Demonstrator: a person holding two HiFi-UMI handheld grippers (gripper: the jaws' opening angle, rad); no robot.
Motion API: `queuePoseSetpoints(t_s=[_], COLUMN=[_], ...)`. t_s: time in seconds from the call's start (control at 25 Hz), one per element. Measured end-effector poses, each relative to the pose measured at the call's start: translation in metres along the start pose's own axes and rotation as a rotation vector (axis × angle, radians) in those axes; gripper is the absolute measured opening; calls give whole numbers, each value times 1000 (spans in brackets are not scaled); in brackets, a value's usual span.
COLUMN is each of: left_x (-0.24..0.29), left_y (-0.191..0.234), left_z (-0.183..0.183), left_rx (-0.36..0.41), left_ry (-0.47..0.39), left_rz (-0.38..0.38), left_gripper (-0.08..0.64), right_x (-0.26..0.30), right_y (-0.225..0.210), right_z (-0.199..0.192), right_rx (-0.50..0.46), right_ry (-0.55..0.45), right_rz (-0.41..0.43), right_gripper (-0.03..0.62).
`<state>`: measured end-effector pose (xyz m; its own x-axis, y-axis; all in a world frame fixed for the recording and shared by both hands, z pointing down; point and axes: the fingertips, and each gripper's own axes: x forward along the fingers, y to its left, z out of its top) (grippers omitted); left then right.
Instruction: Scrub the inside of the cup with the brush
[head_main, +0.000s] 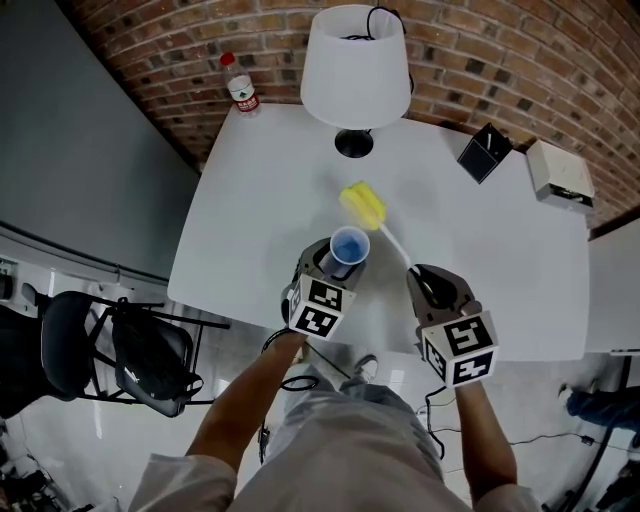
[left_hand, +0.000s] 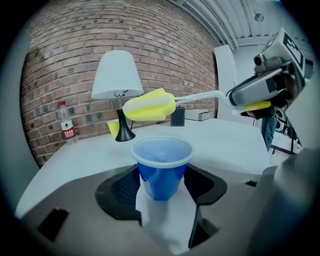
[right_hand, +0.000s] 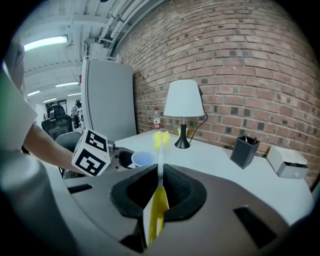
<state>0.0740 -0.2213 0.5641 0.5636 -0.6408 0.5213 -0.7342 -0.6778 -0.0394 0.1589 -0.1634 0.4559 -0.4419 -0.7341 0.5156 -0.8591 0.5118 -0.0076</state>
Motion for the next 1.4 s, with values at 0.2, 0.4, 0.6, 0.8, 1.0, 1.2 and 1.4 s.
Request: queuePoseSetpoints(t_s=[0.2, 0.4, 0.6, 0.8, 1.0, 1.2, 1.4], left_x=[-8, -17, -23, -31, -40, -48, -52], left_y=[11, 20, 27, 32, 33, 38, 43], left_z=[6, 14, 22, 32, 37, 34, 31], left_rx=[56, 113, 168, 239, 367, 453, 486], left_ry=[19, 29, 39, 44, 59, 74, 84], left_rz=[1, 4, 8, 3, -17, -32, -48], left_gripper=[281, 280, 280, 279, 279, 279, 279], right_x=[-11, -25, -41, -48, -50, -50, -46], right_y=[3, 3, 9, 11, 9, 14, 25], right_z=[14, 24, 36, 44, 55, 63, 62], right_rx=[-79, -195, -328, -415, -517, -622, -750], right_ry=[-12, -1, 17, 56, 101, 144, 198], right_rz=[61, 106, 173, 228, 258, 258, 228], right_gripper=[29, 29, 29, 29, 29, 29, 29])
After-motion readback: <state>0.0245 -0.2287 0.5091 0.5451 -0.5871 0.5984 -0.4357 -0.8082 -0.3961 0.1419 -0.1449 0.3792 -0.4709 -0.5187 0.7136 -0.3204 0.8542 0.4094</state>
